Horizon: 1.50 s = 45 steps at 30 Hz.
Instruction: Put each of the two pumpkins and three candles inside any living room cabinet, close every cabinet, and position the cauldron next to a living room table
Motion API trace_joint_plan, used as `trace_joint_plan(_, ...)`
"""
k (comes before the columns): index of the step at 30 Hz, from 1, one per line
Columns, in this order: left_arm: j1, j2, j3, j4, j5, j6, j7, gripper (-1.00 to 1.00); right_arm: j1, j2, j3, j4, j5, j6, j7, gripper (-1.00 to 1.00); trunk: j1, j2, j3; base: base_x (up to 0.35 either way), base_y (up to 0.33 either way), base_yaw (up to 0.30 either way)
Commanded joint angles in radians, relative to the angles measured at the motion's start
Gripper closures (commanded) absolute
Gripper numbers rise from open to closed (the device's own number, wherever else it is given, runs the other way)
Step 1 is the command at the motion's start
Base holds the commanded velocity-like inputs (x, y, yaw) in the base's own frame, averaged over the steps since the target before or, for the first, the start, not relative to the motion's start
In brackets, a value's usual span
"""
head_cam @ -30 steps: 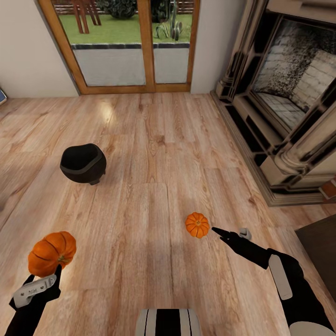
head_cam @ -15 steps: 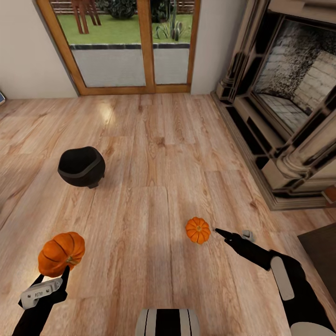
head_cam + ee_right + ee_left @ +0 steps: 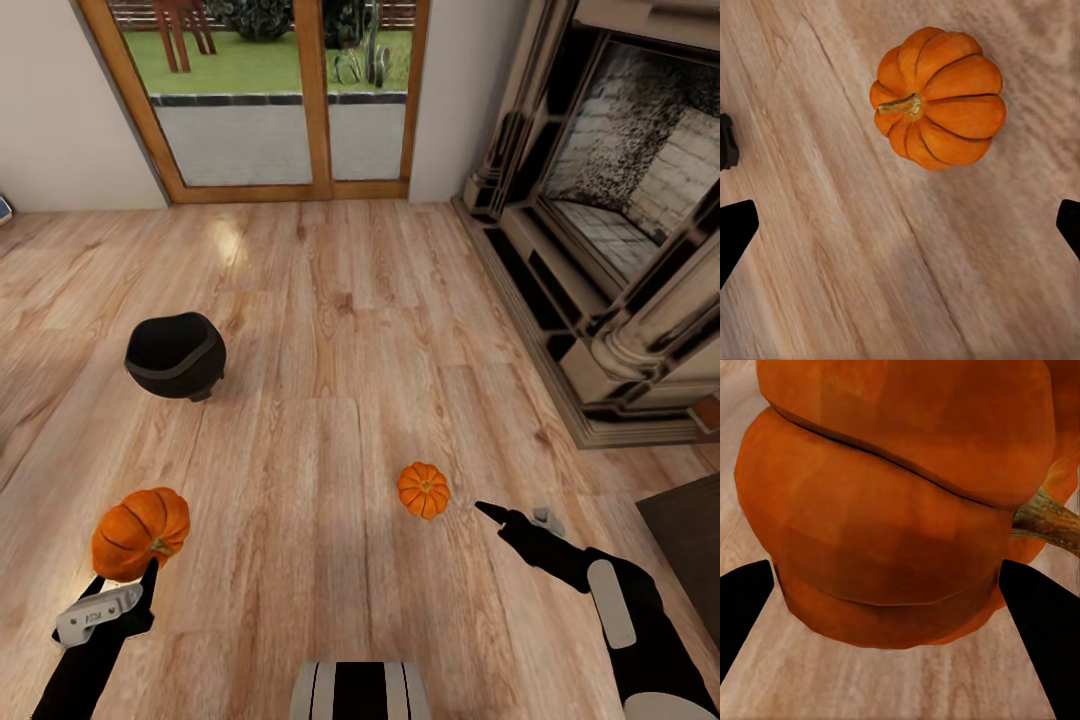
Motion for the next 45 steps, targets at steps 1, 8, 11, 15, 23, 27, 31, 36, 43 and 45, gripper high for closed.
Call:
trace_joint_plan(1,-0.007,0.001,-0.008,-0.001,0.006,-0.003,0.008,1.00,-0.001,0.001,0.003,0.001,0.003,0.006,0.004,-1.00,0.000,0.000,-0.001,0.154,-0.022,0.000)
trace_joint_plan(8,-0.009,0.001,-0.084,0.000,0.006,-0.006,0.015,1.00,-0.004,0.003,0.049,0.003,0.008,0.006,-0.003,-1.00,0.000,0.000,-0.001,0.207,-0.007,0.000)
trace_joint_plan(11,-0.006,0.001,-0.110,0.000,0.005,-0.008,0.017,1.00,-0.005,0.003,0.052,0.013,0.010,0.007,-0.008,-1.00,0.000,0.000,-0.001,0.055,-0.001,0.000)
trace_joint_plan(15,-0.004,0.002,-0.122,0.000,0.003,-0.009,0.014,1.00,-0.007,0.003,0.054,0.036,0.012,0.006,-0.011,-1.00,0.000,0.000,-0.001,0.017,0.000,0.000)
trace_joint_plan(23,-0.002,0.002,-0.123,0.000,-0.014,-0.012,0.015,1.00,-0.009,0.004,0.053,0.056,0.007,0.000,-0.087,-1.00,0.000,0.000,-0.001,0.003,0.000,0.000)
trace_joint_plan(27,-0.001,0.002,-0.118,0.000,-0.015,-0.012,0.018,1.00,-0.010,0.005,0.055,0.080,0.002,-0.040,-0.126,-1.00,0.000,0.000,-0.001,0.000,0.000,0.000)
trace_joint_plan(31,-0.001,0.002,-0.117,0.000,-0.015,-0.013,0.018,1.00,-0.028,0.001,0.055,0.171,0.002,-0.091,-0.134,-1.00,0.000,0.000,-0.001,0.000,0.000,0.000)
trace_joint_plan(36,0.000,0.003,-0.116,0.000,-0.015,-0.013,0.016,1.00,-0.111,-0.011,0.054,0.344,0.008,-0.193,-0.118,-1.00,0.000,0.000,-0.001,0.000,0.000,0.000)
trace_joint_plan(43,0.000,0.003,-0.115,0.000,-0.015,-0.014,0.012,1.00,-0.139,-0.048,0.054,0.409,0.011,-0.208,0.019,-1.00,0.000,0.000,-0.001,0.000,0.000,0.000)
trace_joint_plan(45,0.000,0.003,-0.115,0.000,-0.015,-0.014,0.011,1.00,-0.140,-0.056,0.054,0.419,0.011,-0.210,0.034,-1.00,0.000,0.000,-0.001,0.000,0.000,0.000)
